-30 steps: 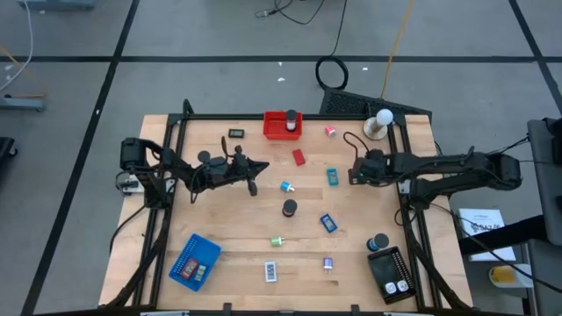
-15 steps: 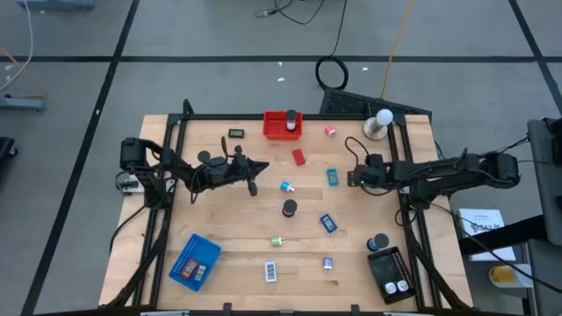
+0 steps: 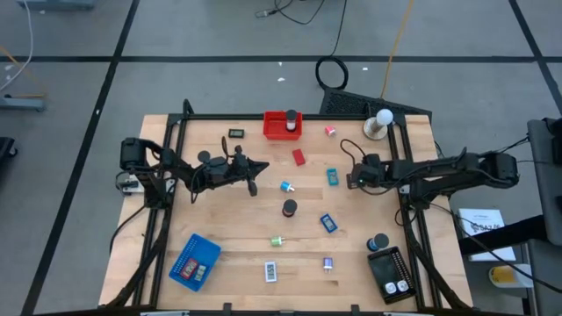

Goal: Pick & Place Office items
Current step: Put the top dark blue charger adapter into the black bin

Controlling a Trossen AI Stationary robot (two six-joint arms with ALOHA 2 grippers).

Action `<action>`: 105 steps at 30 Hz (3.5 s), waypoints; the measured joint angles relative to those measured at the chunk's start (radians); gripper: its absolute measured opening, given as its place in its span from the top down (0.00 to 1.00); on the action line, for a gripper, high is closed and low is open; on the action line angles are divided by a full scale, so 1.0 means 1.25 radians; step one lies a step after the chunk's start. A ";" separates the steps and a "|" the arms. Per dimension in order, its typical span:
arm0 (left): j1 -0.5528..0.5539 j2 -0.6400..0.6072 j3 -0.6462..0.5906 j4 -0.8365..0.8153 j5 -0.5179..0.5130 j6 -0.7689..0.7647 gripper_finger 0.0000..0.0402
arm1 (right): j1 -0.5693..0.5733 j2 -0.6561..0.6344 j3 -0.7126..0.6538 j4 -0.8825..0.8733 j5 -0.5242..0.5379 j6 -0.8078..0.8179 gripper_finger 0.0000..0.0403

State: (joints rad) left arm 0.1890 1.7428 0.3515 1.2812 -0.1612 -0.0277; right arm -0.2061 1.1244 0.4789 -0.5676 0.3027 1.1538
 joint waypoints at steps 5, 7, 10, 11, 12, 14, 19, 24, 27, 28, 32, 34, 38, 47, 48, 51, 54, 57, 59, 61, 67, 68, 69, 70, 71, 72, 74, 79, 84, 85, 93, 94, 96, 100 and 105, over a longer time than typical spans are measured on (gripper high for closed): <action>0.000 0.000 0.000 0.000 0.000 0.000 0.99 | -0.099 0.000 0.115 -0.190 -0.240 -0.129 0.66; 0.001 0.000 0.000 0.000 -0.001 0.001 0.99 | -0.147 0.010 0.163 -0.265 -0.321 -0.183 0.67; 0.006 0.000 0.000 0.001 -0.004 0.001 0.99 | -0.212 0.047 0.220 -0.397 -0.394 -0.256 0.67; 0.009 0.000 0.000 0.001 -0.004 0.001 0.99 | -0.227 0.066 0.233 -0.438 -0.401 -0.278 0.67; 0.011 0.000 0.000 0.001 -0.005 0.000 0.99 | -0.239 0.089 0.241 -0.475 -0.409 -0.300 0.67; 0.015 0.000 0.000 0.002 -0.005 0.000 0.99 | -0.257 0.138 0.250 -0.520 -0.428 -0.346 0.66; 0.016 0.000 0.000 0.003 -0.005 -0.001 0.99 | -0.270 0.253 0.253 -0.531 -0.504 -0.449 0.66; 0.016 0.000 0.000 0.003 -0.005 -0.002 0.99 | -0.270 0.322 0.254 -0.528 -0.515 -0.501 0.65; 0.016 0.000 0.000 0.003 -0.005 -0.002 0.99 | -0.270 0.328 0.253 -0.525 -0.512 -0.513 0.61; 0.016 0.000 0.000 0.003 -0.005 -0.002 0.99 | -0.270 0.326 0.254 -0.522 -0.512 -0.514 0.60; 0.016 0.000 0.000 0.003 -0.005 -0.002 0.99 | -0.270 0.319 0.258 -0.524 -0.486 -0.513 0.54; 0.016 0.000 0.000 0.003 -0.005 -0.002 0.99 | -0.270 0.320 0.264 -0.525 -0.469 -0.514 0.52; 0.016 0.000 0.000 0.002 -0.005 -0.002 0.99 | -0.270 0.320 0.279 -0.521 -0.455 -0.517 0.47; 0.016 0.000 0.000 0.004 -0.001 -0.010 0.99 | -0.253 0.287 0.350 -0.543 -0.335 -0.537 0.50; 0.016 0.000 0.000 0.007 0.002 -0.018 0.99 | -0.245 0.270 0.351 -0.542 -0.324 -0.530 0.51; 0.015 0.000 0.000 0.018 0.003 -0.046 0.99 | -0.205 0.189 0.331 -0.545 -0.290 -0.481 0.57; 0.015 -0.001 0.000 0.020 0.015 -0.058 0.99 | -0.163 0.093 0.303 -0.550 -0.281 -0.373 0.65; 0.015 -0.001 0.001 0.019 0.024 -0.058 0.99 | -0.122 0.007 0.293 -0.546 -0.275 -0.217 0.76; 0.015 -0.001 0.001 0.019 0.024 -0.058 0.99 | -0.083 -0.033 0.288 -0.547 -0.244 -0.117 0.83; 0.015 -0.001 0.001 0.018 0.024 -0.058 0.99 | -0.044 -0.057 0.280 -0.547 -0.238 -0.043 0.87; 0.015 -0.001 0.001 0.012 0.024 -0.058 0.99 | 0.042 -0.047 0.248 -0.546 -0.232 0.115 0.79; 0.015 -0.001 0.001 0.012 0.024 -0.058 0.99 | 0.052 -0.040 0.242 -0.545 -0.223 0.134 0.76; 0.015 -0.001 0.001 0.012 0.024 -0.058 0.99 | 0.061 -0.034 0.238 -0.541 -0.218 0.150 0.72; 0.015 -0.001 0.001 0.012 0.024 -0.058 0.99 | 0.067 -0.029 0.233 -0.535 -0.217 0.161 0.68; 0.015 -0.001 0.001 0.012 0.024 -0.058 0.99 | 0.070 -0.025 0.228 -0.529 -0.216 0.170 0.63; 0.015 -0.001 0.001 0.012 0.024 -0.057 0.99 | 0.072 -0.021 0.222 -0.526 -0.213 0.177 0.59; 0.015 -0.001 0.001 0.012 0.024 -0.050 0.99 | 0.073 -0.011 0.213 -0.524 -0.196 0.197 0.51; 0.015 -0.001 0.001 0.011 0.024 -0.049 0.99 | 0.072 0.013 0.204 -0.501 -0.162 0.208 0.36; 0.015 -0.001 0.001 0.008 0.024 -0.048 0.99 | 0.072 0.061 0.198 -0.452 -0.159 0.193 0.35; 0.015 -0.001 0.001 0.008 0.024 -0.048 0.99 | 0.072 0.073 0.189 -0.437 -0.160 0.178 0.36; 0.014 -0.002 0.001 0.006 0.024 -0.048 0.99 | 0.072 0.133 0.194 -0.441 -0.162 0.151 0.38; 0.014 -0.002 0.001 0.006 0.024 -0.047 0.99 | 0.072 0.135 0.194 -0.440 -0.165 0.150 0.38; 0.014 -0.002 0.001 0.006 0.024 -0.047 0.99 | 0.072 0.138 0.194 -0.434 -0.181 0.148 0.38; 0.014 -0.002 0.001 0.007 0.024 -0.047 0.99 | 0.072 0.136 0.194 -0.407 -0.181 0.137 0.42; 0.014 -0.002 0.001 0.007 0.024 -0.046 0.99 | 0.072 0.136 0.195 -0.357 -0.181 0.107 0.53</action>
State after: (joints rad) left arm 0.2070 1.7409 0.3531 1.2896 -0.1314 -0.0856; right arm -0.1158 1.2949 0.7227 -1.0132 0.0769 1.2875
